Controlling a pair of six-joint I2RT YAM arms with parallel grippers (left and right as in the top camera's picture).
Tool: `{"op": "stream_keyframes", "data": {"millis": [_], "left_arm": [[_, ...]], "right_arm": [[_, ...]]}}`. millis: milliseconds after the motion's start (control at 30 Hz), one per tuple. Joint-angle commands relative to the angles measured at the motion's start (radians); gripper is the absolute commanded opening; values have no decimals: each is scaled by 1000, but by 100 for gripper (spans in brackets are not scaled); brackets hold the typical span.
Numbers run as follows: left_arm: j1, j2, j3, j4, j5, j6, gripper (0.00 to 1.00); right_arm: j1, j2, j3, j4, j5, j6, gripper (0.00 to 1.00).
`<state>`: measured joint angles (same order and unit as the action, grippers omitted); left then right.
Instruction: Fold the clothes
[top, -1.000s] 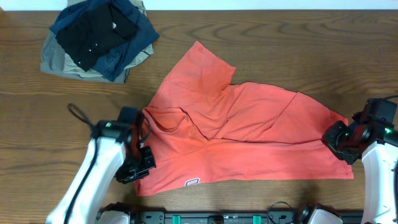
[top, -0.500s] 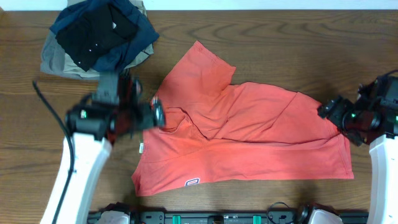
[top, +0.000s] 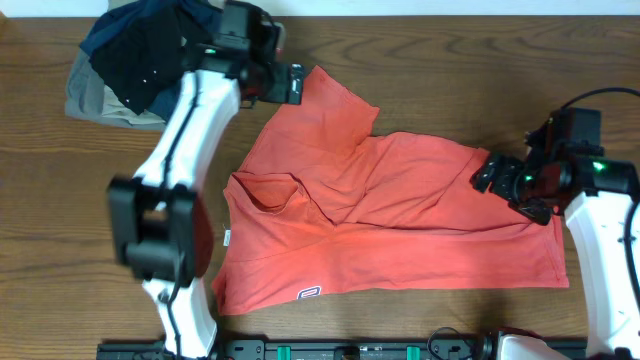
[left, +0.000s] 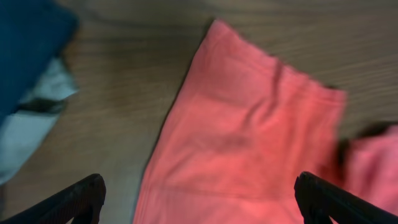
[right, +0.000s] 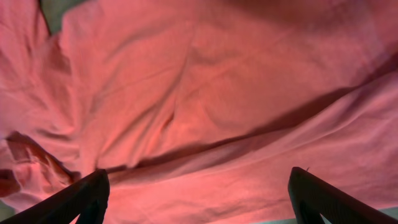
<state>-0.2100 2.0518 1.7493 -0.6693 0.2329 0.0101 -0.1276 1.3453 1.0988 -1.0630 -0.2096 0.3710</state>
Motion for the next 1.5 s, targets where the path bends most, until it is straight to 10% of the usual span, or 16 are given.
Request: {"op": "stream_keyframes", "data": {"millis": [0, 600, 933, 1100, 1467], "left_arm": [[-1, 74, 16, 60, -17, 75, 98], [-6, 301, 16, 212, -17, 155, 95], [-6, 310, 2, 208, -17, 166, 47], [-6, 311, -5, 195, -29, 172, 6], [-6, 310, -5, 184, -39, 172, 6]], "right_arm": [[24, 25, 13, -15, 3, -29, 91], [26, 37, 13, -10, 40, -35, 91], [26, 37, 13, -5, 139, -27, 91], [26, 37, 13, 12, 161, -16, 91], [-30, 74, 135, 30, 302, -35, 86]]}}
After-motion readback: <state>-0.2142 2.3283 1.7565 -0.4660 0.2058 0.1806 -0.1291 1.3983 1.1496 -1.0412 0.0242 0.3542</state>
